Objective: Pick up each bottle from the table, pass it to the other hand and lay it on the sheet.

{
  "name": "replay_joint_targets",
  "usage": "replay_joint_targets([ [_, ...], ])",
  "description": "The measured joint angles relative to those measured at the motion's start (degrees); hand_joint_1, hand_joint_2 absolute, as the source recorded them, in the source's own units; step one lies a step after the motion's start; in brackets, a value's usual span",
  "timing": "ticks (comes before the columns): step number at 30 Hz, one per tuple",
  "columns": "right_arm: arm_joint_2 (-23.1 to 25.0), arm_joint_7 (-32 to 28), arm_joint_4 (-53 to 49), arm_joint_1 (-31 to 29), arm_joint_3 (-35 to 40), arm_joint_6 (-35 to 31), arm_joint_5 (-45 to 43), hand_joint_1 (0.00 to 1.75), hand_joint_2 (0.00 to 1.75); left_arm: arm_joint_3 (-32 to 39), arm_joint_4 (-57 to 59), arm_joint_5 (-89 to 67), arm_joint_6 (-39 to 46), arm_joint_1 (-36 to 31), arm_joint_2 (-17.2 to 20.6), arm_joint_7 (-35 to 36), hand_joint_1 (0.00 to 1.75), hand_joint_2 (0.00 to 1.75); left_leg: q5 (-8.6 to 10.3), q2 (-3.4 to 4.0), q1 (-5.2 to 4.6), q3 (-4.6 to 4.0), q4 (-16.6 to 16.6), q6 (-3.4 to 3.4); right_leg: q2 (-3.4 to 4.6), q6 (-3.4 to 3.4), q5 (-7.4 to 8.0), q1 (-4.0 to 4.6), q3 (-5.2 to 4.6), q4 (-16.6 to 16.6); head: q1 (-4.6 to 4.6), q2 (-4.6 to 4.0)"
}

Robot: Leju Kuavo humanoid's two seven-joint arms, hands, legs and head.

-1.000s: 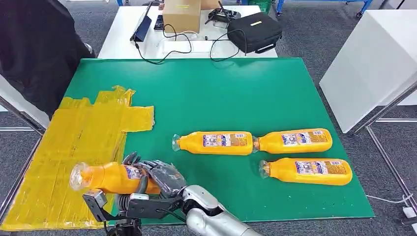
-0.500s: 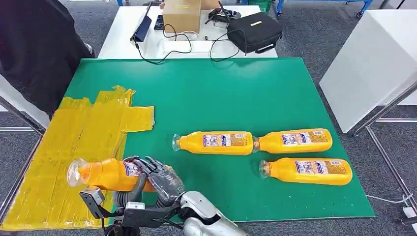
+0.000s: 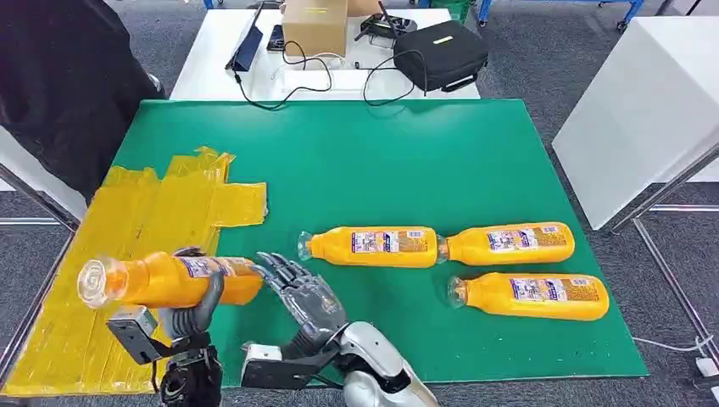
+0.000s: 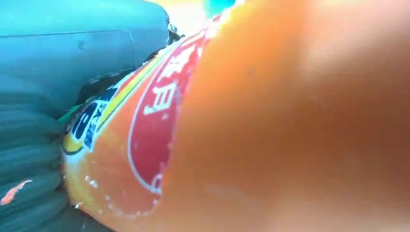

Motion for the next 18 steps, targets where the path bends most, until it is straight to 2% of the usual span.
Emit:
replay_joint_targets([
  [5, -0.83, -0.26, -10.23, 3.87, -5.68, 2.97, -1.01, 0.0, 0.0, -0.1, -2.51, -9.38, 16.33, -2.22, 3.08, 0.0, 1.75, 1.75, 0.01, 0.02, 0.01, 0.02, 0.0, -0.01, 0.01, 0.0, 0.0, 0.01, -0.04, 0.04, -0.02, 0.0],
  [6, -0.83, -0.26, -12.13, 4.25, -6.7, 3.56, -1.24, 0.0, 0.0, -0.35, -2.49, -13.59, 21.97, -2.74, 3.61, 0.0, 1.75, 1.75, 0.01, 0.02, 0.01, 0.02, 0.0, -0.01, 0.01, 0.0, 0.0, 0.01, -0.04, 0.05, 0.0, 0.0],
  [10, -0.81, -0.24, -15.49, 4.92, -8.69, 4.7, -1.66, 0.0, 0.0, -0.17, -0.17, -30.35, 35.45, -5.44, 4.67, 0.02, 1.75, 1.75, 0.05, 0.0, 0.0, 0.03, 0.0, -0.02, 0.0, 0.0, 0.0, 0.0, 0.0, 0.06, 0.0, 0.0],
  [14, -0.81, -0.26, -16.97, 4.99, -9.85, 5.16, -2.03, 0.0, 0.0, 2.26, 2.37, -43.44, 36.01, -7.7, 4.59, 0.04, 1.75, 1.75, 0.08, 0.06, -0.01, 0.02, 0.0, -0.02, 0.04, -0.02, 0.04, -0.01, -0.02, 0.07, 0.02, 0.0],
  [17, -0.7, -0.96, -17.1, 4.83, -10.53, 6.55, -2.97, 0.0, 0.0, 9.34, 2.28, -68.74, 36.05, -9.67, 2.58, 0.93, 1.75, 1.75, 0.09, 0.02, -0.01, 0.0, 0.0, -0.02, -0.01, -0.03, 0.04, -0.01, 0.03, 0.08, 0.02, 0.0],
  [18, -0.55, -1.48, -17.04, 4.67, -10.62, 7.19, -3.25, 0.0, 0.0, 11.66, 2.21, -78.88, 36.05, -9.65, 2.6, 4.51, 1.75, 1.75, 0.09, 0.06, -0.01, 0.01, -0.01, -0.03, 0.03, -0.03, 0.04, -0.01, 0.02, 0.09, 0.0, 0.0],
])
